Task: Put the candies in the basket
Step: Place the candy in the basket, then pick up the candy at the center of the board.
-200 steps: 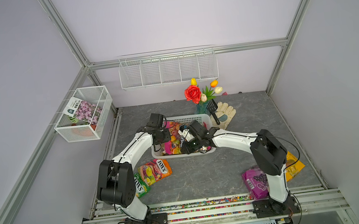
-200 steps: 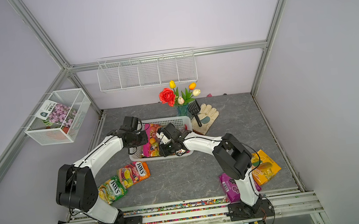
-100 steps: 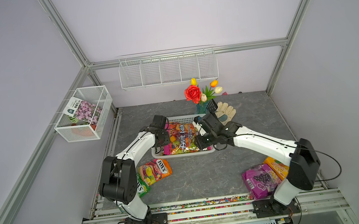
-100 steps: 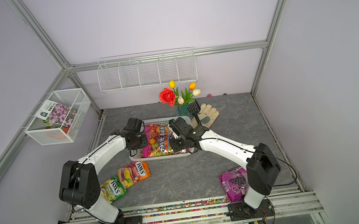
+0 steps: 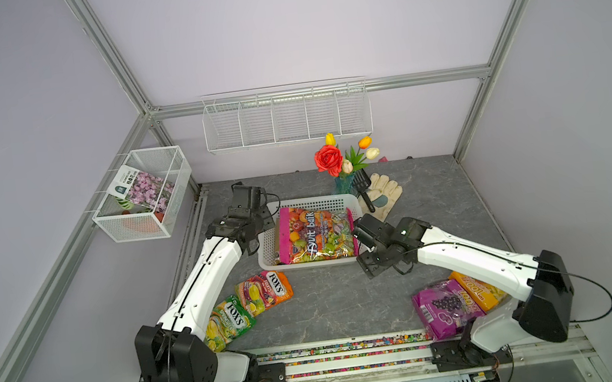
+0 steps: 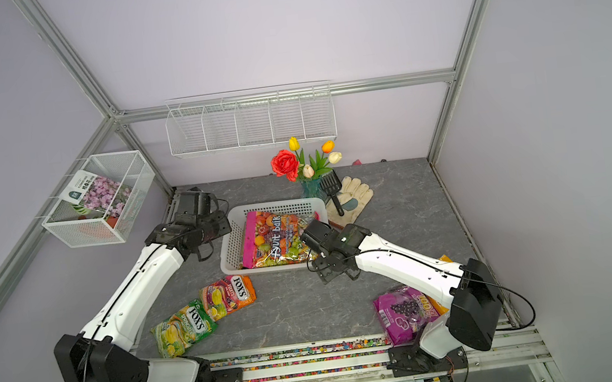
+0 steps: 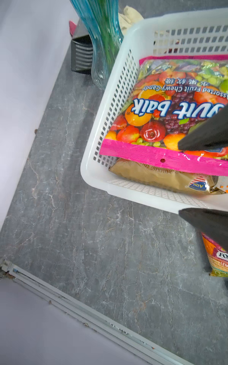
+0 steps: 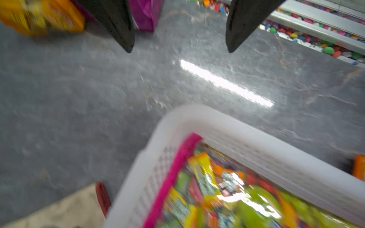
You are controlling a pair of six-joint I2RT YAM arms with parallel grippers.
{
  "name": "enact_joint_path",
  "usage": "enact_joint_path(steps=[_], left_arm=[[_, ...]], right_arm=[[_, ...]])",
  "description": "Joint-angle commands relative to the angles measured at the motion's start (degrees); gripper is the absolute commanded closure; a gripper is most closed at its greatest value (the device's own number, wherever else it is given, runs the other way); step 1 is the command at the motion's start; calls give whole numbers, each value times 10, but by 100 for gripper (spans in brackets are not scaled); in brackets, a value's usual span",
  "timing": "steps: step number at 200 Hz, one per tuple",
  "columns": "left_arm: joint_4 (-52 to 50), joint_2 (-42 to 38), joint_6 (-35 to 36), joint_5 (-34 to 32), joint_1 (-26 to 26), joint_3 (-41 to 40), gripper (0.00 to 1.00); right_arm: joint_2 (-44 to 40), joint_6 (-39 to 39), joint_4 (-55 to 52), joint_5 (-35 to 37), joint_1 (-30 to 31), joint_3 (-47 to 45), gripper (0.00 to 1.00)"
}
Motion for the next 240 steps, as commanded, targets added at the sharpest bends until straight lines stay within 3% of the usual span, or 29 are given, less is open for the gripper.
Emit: enact_joint_path(steps=[1, 23, 50, 71, 125, 212, 240], left_arm=[[30, -9, 6, 4, 1, -2, 49], [49, -10, 14, 11, 1, -7, 49], [61, -11, 11, 17, 1, -11, 49], [68, -13, 12, 23, 1, -16, 49], [72, -17, 20, 22, 1, -24, 49], [71, -23, 8, 18, 1, -26, 50], [73, -24, 3, 19, 1, -28, 50]], right_arm=[[0, 79, -151, -10, -1, -6, 32], [-14, 119, -158, -61, -1, -61, 42], [-25, 147, -148, -55, -1, -114, 49], [-25, 151, -134, -43, -1, -141, 50], [-11, 143, -86, -84, -1, -165, 64], [35, 149, -65, -20, 1, -192, 63], [57, 150, -42, -17, 6, -217, 69]])
